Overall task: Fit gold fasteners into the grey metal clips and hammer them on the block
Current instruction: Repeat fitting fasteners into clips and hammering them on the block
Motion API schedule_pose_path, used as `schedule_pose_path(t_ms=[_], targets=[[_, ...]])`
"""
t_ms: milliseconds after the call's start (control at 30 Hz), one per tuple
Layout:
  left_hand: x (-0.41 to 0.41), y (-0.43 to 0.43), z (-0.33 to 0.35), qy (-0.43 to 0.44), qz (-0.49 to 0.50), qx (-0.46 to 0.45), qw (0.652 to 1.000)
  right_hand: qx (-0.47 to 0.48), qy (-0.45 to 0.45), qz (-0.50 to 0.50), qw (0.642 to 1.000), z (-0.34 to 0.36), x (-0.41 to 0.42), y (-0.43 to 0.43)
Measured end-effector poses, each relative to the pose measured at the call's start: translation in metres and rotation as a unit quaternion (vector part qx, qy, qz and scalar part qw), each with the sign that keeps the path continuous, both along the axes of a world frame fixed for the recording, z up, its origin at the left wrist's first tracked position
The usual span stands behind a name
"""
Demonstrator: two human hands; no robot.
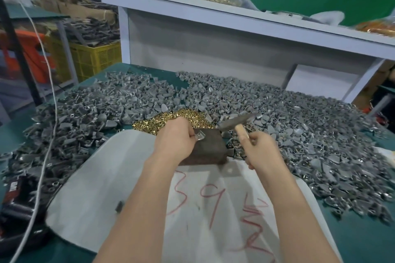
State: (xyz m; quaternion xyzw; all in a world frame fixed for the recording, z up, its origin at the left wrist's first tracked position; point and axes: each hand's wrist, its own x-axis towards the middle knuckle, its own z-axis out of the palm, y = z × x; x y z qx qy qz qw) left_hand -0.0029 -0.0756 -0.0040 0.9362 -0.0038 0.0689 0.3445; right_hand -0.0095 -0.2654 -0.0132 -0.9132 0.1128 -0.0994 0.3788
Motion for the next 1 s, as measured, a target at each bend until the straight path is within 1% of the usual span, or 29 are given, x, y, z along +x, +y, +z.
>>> schedule_pose_path(t_ms=[100,133,167,233,267,300,333,367,400,467,500,533,567,600,633,667,700,733,767,800,833,867,900,933,1000], targets=[[-0.001,0.000,0.001,0.002,0.010,-0.003,1.000,0.028,0.051,-0.021,0.998,-0.009,-0.001,-0.003],[-0.001,0.000,0.001,0.001,0.011,-0.006,1.000,0.000,0.057,-0.026,0.998,-0.010,-0.002,-0.002],[-0.001,0.000,0.001,-0.001,0.008,-0.010,1.000,-0.057,0.061,-0.032,0.996,-0.009,-0.002,-0.001],[-0.001,-0.001,0.002,-0.004,-0.004,-0.022,1.000,-0.187,0.057,-0.051,0.979,-0.007,-0.003,0.001],[-0.001,-0.002,0.002,-0.003,-0.010,-0.035,0.999,-0.213,0.038,-0.055,0.975,-0.005,-0.004,0.003],[-0.001,-0.003,0.002,-0.003,-0.017,-0.052,0.999,-0.208,0.003,-0.047,0.977,-0.001,-0.005,0.006],[-0.001,-0.004,0.003,-0.005,-0.025,-0.069,0.997,-0.183,-0.041,-0.021,0.982,0.003,-0.007,0.010],[-0.001,-0.005,0.004,-0.012,-0.035,-0.083,0.996,-0.145,-0.076,0.025,0.986,0.007,-0.006,0.016],[-0.001,-0.006,0.004,-0.022,-0.045,-0.094,0.994,-0.100,-0.090,0.076,0.988,0.012,-0.005,0.023],[-0.001,-0.007,0.004,-0.040,-0.061,-0.108,0.991,-0.025,-0.064,0.164,0.984,0.016,0.000,0.042],[0.000,-0.008,0.004,-0.048,-0.062,-0.117,0.990,-0.011,-0.056,0.176,0.983,0.017,0.005,0.048],[0.001,-0.008,0.004,-0.056,-0.052,-0.132,0.988,0.006,-0.068,0.165,0.984,0.019,0.011,0.053],[0.002,-0.007,0.004,-0.067,-0.028,-0.156,0.985,0.033,-0.099,0.128,0.986,0.021,0.020,0.053],[0.004,-0.005,0.004,-0.083,0.007,-0.190,0.978,0.063,-0.138,0.065,0.986,0.026,0.031,0.049],[0.006,-0.002,0.004,-0.105,0.049,-0.234,0.965,0.095,-0.167,-0.013,0.981,0.031,0.043,0.043],[0.007,0.002,0.005,-0.130,0.090,-0.285,0.945,0.114,-0.170,-0.084,0.975,0.036,0.054,0.035],[0.008,0.006,0.006,-0.153,0.128,-0.340,0.919,0.086,-0.125,-0.134,0.979,0.039,0.064,0.028],[0.009,0.009,0.006,-0.169,0.161,-0.395,0.889,0.014,-0.070,-0.156,0.985,0.040,0.071,0.028],[0.010,0.013,0.006,-0.179,0.189,-0.445,0.857,-0.065,-0.039,-0.146,0.986,0.038,0.076,0.034],[0.012,0.016,0.006,-0.181,0.214,-0.489,0.826,-0.125,-0.043,-0.105,0.986,0.035,0.080,0.048],[0.013,0.018,0.005,-0.178,0.235,-0.527,0.797,-0.151,-0.069,-0.032,0.986,0.031,0.083,0.066],[0.014,0.020,0.004,-0.173,0.252,-0.559,0.771,-0.152,-0.094,0.060,0.982,0.028,0.085,0.087],[0.016,0.023,0.002,-0.170,0.266,-0.582,0.750,-0.150,-0.093,0.148,0.973,0.026,0.086,0.110],[0.017,0.025,0.001,-0.170,0.278,-0.596,0.734,-0.151,-0.073,0.213,0.962,0.023,0.087,0.132],[0.018,0.029,-0.001,-0.175,0.294,-0.612,0.713,-0.176,0.000,0.277,0.945,0.017,0.091,0.167]])
